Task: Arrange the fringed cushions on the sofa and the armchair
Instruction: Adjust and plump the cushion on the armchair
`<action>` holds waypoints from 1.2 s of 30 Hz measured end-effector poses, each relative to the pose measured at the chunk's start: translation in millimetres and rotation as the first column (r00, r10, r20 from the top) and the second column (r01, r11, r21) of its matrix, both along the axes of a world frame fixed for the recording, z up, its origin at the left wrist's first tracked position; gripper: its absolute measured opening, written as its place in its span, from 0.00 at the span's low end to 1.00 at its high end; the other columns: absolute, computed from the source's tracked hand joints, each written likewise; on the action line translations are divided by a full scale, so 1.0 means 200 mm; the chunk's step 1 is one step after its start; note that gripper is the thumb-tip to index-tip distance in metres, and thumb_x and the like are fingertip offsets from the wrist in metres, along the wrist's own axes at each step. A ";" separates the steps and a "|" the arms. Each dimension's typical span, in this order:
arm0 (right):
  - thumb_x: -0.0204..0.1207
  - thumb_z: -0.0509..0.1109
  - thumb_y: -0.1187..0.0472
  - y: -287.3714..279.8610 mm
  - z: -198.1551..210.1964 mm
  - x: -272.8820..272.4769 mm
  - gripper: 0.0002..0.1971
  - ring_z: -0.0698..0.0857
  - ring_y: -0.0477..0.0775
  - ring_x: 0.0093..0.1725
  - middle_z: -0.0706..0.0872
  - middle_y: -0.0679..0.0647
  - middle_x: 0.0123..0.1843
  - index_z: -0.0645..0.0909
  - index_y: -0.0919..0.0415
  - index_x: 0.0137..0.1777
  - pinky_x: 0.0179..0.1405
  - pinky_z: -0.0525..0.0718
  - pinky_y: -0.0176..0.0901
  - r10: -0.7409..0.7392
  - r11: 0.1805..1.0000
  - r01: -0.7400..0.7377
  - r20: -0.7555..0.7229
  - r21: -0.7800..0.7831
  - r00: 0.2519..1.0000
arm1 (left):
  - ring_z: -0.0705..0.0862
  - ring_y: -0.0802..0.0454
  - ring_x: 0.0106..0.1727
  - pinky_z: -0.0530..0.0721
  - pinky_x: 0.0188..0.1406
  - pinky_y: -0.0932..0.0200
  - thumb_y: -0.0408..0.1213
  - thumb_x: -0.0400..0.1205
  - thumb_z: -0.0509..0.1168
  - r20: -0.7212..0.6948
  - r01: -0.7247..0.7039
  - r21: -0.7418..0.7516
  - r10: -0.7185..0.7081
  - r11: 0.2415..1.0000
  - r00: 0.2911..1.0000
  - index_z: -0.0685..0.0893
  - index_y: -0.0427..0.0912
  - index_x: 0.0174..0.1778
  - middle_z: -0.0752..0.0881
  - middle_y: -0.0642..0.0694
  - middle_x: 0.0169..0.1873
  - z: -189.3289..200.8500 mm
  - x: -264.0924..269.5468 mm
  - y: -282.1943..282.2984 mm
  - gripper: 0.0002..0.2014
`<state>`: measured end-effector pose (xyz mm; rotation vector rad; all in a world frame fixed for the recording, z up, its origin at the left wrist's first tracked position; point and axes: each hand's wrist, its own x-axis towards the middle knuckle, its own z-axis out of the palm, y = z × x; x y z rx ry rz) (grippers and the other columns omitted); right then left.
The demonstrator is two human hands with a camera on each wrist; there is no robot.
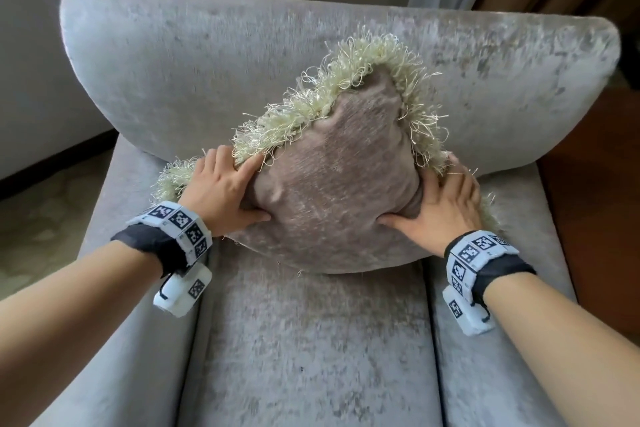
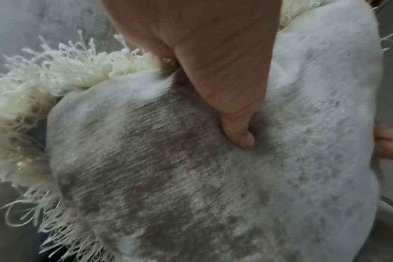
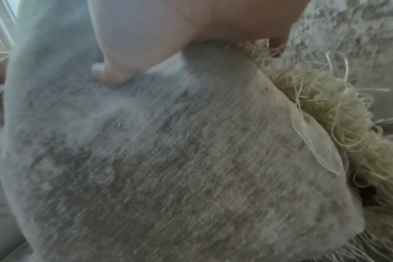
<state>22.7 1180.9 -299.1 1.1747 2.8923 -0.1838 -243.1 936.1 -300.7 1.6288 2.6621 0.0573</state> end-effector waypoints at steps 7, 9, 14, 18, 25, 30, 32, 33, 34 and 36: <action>0.77 0.57 0.30 -0.13 0.08 -0.08 0.38 0.62 0.73 0.76 0.60 0.64 0.74 0.58 0.57 0.76 0.77 0.60 0.78 0.323 0.936 -0.215 -0.432 0.280 0.842 | 0.64 0.29 0.76 0.60 0.73 0.23 0.62 0.72 0.68 -0.098 0.181 0.462 -0.152 0.868 0.983 0.68 0.40 0.71 0.64 0.34 0.72 0.08 0.27 0.05 0.39; 0.78 0.53 0.30 -0.15 0.08 -0.12 0.39 0.59 0.71 0.76 0.60 0.63 0.75 0.52 0.52 0.82 0.76 0.59 0.77 0.267 0.955 -0.197 -0.353 0.222 0.897 | 0.62 0.30 0.80 0.61 0.74 0.25 0.58 0.75 0.69 -0.081 0.175 0.516 -0.156 0.838 0.985 0.67 0.37 0.72 0.64 0.32 0.76 0.10 0.32 0.12 0.38; 0.76 0.48 0.25 -0.07 0.08 -0.14 0.43 0.58 0.73 0.82 0.58 0.67 0.84 0.40 0.43 0.85 0.80 0.56 0.72 0.071 0.997 -0.075 -0.165 -0.018 0.984 | 0.70 0.35 0.77 0.61 0.77 0.30 0.60 0.78 0.67 0.069 0.066 0.416 -0.103 0.907 0.992 0.63 0.36 0.72 0.74 0.30 0.72 0.08 0.23 0.19 0.38; 0.74 0.39 0.22 0.02 0.06 -0.17 0.44 0.45 0.68 0.86 0.49 0.63 0.88 0.38 0.43 0.85 0.83 0.44 0.68 0.064 0.997 -0.064 0.014 -0.043 0.998 | 0.74 0.32 0.71 0.59 0.78 0.29 0.63 0.81 0.56 0.064 0.015 0.273 -0.034 0.962 0.997 0.59 0.37 0.76 0.75 0.30 0.70 0.01 0.15 0.19 0.37; 0.70 0.35 0.20 0.03 0.05 -0.21 0.47 0.43 0.71 0.86 0.46 0.68 0.87 0.29 0.45 0.83 0.82 0.44 0.71 0.025 0.999 -0.021 0.076 -0.049 0.997 | 0.47 0.41 0.86 0.48 0.81 0.31 0.73 0.79 0.43 0.049 -0.078 0.132 0.072 0.988 0.996 0.50 0.41 0.83 0.55 0.35 0.83 -0.05 0.06 0.22 0.45; 0.71 0.39 0.20 0.00 0.10 -0.18 0.46 0.45 0.71 0.85 0.46 0.67 0.87 0.37 0.45 0.83 0.82 0.45 0.72 0.030 0.998 -0.030 0.014 -0.052 0.999 | 0.40 0.44 0.86 0.43 0.81 0.31 0.77 0.76 0.38 0.061 -0.139 0.054 0.136 0.989 0.989 0.42 0.49 0.84 0.45 0.43 0.85 -0.01 0.05 0.19 0.47; 0.73 0.46 0.22 -0.03 0.12 -0.13 0.44 0.51 0.72 0.83 0.52 0.67 0.85 0.48 0.48 0.83 0.81 0.51 0.73 0.052 0.997 -0.055 -0.069 -0.045 0.996 | 0.43 0.43 0.86 0.44 0.81 0.29 0.75 0.78 0.40 0.082 -0.124 0.073 0.118 0.990 0.990 0.45 0.49 0.85 0.49 0.42 0.85 0.02 0.07 0.15 0.44; 0.74 0.50 0.25 -0.04 0.12 -0.09 0.42 0.55 0.73 0.82 0.55 0.67 0.84 0.53 0.50 0.82 0.79 0.55 0.74 0.063 0.997 -0.067 -0.116 -0.036 0.991 | 0.45 0.42 0.86 0.46 0.81 0.29 0.72 0.79 0.42 0.086 -0.106 0.093 0.098 0.990 0.991 0.47 0.50 0.85 0.51 0.41 0.85 0.03 0.08 0.12 0.42; 0.75 0.53 0.27 -0.05 0.12 -0.05 0.40 0.59 0.73 0.79 0.58 0.67 0.82 0.57 0.51 0.81 0.78 0.59 0.74 0.074 0.997 -0.078 -0.157 -0.022 0.985 | 0.48 0.41 0.85 0.47 0.80 0.29 0.69 0.81 0.44 0.084 -0.091 0.112 0.082 0.990 0.993 0.50 0.50 0.84 0.54 0.41 0.84 0.05 0.09 0.09 0.39; 0.76 0.58 0.33 -0.07 0.13 0.02 0.36 0.64 0.73 0.76 0.62 0.66 0.79 0.62 0.52 0.79 0.75 0.64 0.72 0.092 0.996 -0.092 -0.210 0.006 0.973 | 0.53 0.40 0.84 0.51 0.81 0.30 0.63 0.83 0.49 0.085 -0.083 0.159 0.070 0.984 0.994 0.57 0.51 0.83 0.59 0.40 0.83 0.08 0.12 0.03 0.34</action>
